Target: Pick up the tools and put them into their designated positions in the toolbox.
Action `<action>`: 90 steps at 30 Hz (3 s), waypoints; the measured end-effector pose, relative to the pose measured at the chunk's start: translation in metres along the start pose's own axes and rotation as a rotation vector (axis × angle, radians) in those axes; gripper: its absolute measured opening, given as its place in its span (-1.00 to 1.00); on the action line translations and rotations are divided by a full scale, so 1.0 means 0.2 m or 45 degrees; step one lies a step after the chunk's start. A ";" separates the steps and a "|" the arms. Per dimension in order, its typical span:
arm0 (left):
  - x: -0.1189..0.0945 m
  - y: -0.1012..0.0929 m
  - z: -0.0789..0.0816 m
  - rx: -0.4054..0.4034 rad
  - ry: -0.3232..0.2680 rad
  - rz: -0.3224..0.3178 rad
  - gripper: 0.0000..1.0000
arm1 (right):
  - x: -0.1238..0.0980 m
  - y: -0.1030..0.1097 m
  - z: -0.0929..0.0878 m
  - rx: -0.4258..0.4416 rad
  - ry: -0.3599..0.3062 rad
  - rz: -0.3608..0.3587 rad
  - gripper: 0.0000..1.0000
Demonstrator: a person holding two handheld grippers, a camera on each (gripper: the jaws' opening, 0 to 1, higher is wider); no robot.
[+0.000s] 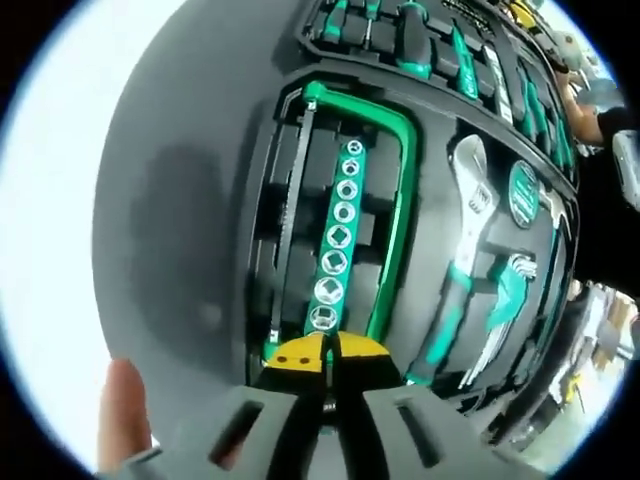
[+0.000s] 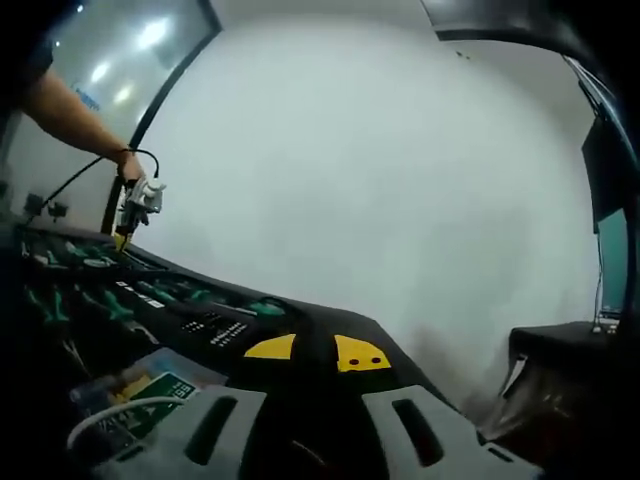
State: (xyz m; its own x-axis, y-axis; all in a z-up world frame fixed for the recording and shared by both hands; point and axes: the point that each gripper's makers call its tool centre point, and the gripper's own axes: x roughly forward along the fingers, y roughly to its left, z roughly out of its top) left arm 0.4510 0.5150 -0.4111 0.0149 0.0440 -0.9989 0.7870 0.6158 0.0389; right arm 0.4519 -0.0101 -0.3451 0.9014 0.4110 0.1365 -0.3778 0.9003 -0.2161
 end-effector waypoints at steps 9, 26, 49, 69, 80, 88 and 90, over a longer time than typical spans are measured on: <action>-0.18 0.05 0.02 -0.138 -0.336 0.242 -0.97 | 0.00 0.01 0.00 0.005 -0.003 0.007 -0.79; -0.16 0.13 -0.04 0.079 -0.331 1.265 -1.00 | 0.01 0.02 -0.01 -0.009 0.015 0.017 -0.79; -0.09 0.13 -0.01 0.293 -0.369 1.259 -1.00 | 0.01 0.00 -0.03 -0.025 0.038 -0.005 -0.79; -0.09 0.09 -0.01 0.073 -0.255 1.338 -1.00 | 0.01 -0.01 -0.02 -0.017 0.032 -0.014 -0.78; -0.49 -0.27 0.01 -0.537 -1.187 1.273 -1.00 | 0.02 -0.01 -0.05 0.009 0.065 -0.006 -0.78; -0.70 -0.58 0.15 -0.484 -1.486 1.288 -0.86 | 0.02 0.01 -0.05 0.017 0.070 0.010 -0.78; -0.74 -0.65 0.18 -0.528 -1.638 1.207 -0.80 | 0.02 0.01 -0.05 0.027 0.075 0.008 -0.78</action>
State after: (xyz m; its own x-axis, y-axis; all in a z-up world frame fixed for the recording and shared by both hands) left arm 0.3690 0.4011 -0.2690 0.9996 -0.0064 0.0265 -0.0048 0.9159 0.4014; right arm 0.4566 -0.0084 -0.3543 0.9095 0.4082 0.0782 -0.3874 0.9008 -0.1960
